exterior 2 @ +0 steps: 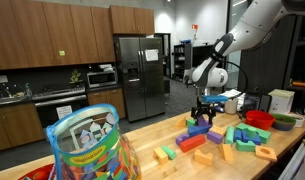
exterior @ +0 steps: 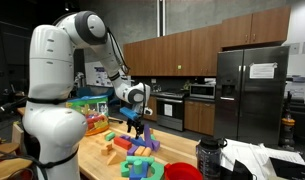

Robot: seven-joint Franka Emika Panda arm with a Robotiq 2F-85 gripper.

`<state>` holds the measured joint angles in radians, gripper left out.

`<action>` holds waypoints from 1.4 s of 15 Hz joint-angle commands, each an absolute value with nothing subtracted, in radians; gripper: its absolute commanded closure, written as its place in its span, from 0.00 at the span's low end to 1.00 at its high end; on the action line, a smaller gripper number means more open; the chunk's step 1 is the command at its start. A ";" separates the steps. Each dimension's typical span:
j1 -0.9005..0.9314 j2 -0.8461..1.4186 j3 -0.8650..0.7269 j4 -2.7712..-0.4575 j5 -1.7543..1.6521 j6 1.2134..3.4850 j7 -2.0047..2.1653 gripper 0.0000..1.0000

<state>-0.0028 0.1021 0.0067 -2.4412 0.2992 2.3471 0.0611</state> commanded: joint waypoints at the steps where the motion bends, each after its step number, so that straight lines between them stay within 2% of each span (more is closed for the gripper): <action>1: -0.023 0.072 -0.006 -2.465 0.308 2.339 0.024 0.00; 9: -0.082 0.019 -0.057 -2.540 0.341 2.350 -0.112 0.00; 21: -0.042 -0.029 -0.034 -2.694 0.279 2.467 -0.070 0.00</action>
